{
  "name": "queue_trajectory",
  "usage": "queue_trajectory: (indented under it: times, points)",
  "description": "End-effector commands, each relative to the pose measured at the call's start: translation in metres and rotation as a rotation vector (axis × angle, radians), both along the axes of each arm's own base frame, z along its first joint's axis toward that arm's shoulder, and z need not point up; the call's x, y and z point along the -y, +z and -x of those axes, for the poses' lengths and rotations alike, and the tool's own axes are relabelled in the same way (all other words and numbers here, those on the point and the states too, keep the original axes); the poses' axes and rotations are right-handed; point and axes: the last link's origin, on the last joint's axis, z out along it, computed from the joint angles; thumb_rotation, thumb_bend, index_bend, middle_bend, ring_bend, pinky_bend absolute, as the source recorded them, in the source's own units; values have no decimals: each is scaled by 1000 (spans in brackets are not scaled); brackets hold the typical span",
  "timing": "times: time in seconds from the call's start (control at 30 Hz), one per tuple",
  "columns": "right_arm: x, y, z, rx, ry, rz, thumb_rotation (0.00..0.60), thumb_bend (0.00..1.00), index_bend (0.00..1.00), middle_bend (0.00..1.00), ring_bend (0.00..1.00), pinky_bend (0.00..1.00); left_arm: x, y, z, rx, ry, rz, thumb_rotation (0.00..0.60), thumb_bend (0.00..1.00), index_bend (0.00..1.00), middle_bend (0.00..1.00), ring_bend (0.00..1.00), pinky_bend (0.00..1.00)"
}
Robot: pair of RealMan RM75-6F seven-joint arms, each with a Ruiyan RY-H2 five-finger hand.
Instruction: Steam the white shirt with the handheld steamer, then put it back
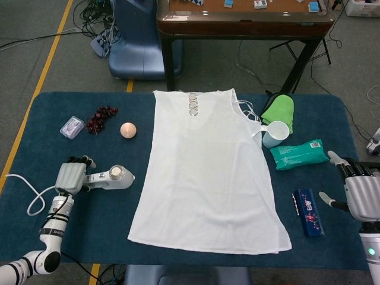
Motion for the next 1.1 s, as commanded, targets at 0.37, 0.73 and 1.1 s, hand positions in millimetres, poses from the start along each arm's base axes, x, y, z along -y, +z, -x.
queue_trajectory:
  times: [0.37,0.73,1.1]
  points:
    - [-2,0,3,5,-26,-15,600,115,117,281,197,243,-2,-8,3,-60,15,-13,599,203,490,491,447,334]
    - [-4,1,3,5,-37,-18,600,114,134,282,197,243,-6,-11,5,-26,9,5,600,248,640,684,577,539]
    - [-4,-2,1,3,-40,-29,600,115,145,282,197,243,-20,-8,7,102,-85,20,600,253,803,896,763,716]
